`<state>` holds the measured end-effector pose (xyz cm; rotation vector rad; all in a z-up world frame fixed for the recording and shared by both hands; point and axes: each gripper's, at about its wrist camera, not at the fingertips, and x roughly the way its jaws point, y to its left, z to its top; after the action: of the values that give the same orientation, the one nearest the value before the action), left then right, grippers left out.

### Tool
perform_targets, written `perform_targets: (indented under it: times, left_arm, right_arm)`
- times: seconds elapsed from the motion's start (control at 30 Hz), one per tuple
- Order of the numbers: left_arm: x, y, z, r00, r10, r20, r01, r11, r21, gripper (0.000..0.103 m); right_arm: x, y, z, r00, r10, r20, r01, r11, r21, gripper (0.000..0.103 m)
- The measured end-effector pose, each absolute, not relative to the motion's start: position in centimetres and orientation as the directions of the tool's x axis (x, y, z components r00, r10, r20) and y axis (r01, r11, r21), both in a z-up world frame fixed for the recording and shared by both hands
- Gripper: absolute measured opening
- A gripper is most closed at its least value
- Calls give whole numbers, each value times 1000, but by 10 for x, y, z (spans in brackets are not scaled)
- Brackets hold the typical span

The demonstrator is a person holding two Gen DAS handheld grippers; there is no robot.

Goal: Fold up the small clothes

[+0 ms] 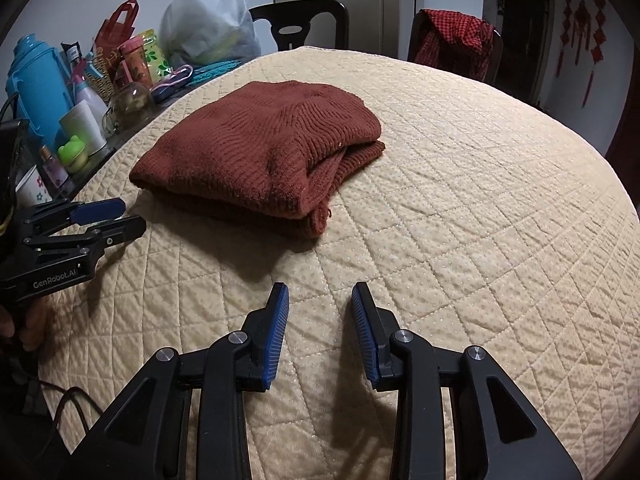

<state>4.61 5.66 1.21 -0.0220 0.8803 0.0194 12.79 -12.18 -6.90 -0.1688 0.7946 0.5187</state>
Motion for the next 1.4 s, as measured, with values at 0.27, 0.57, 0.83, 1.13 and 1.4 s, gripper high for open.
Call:
perform_targets:
  times: [0.27, 0.57, 0.83, 1.13, 1.4]
  left_arm:
    - [47, 56, 12, 637, 14, -770, -27, 1000, -5, 50]
    - [46, 57, 12, 637, 25, -770, -36, 999, 3, 54]
    - [46, 57, 12, 637, 26, -770, -36, 999, 4, 54]
    - [46, 57, 12, 637, 27, -770, -36, 999, 4, 54]
    - [46, 58, 12, 637, 27, -770, -38, 999, 4, 54]
  right_arm:
    - [127, -120, -69, 589, 368, -719, -505, 863, 28, 35]
    - [127, -119, -70, 590, 367, -719, -505, 863, 26, 35]
    - [127, -120, -70, 590, 368, -719, -504, 863, 28, 35]
    - [127, -119, -69, 589, 369, -719, -504, 863, 30, 35]
    - [127, -119, -68, 587, 371, -719, -505, 863, 33, 35]
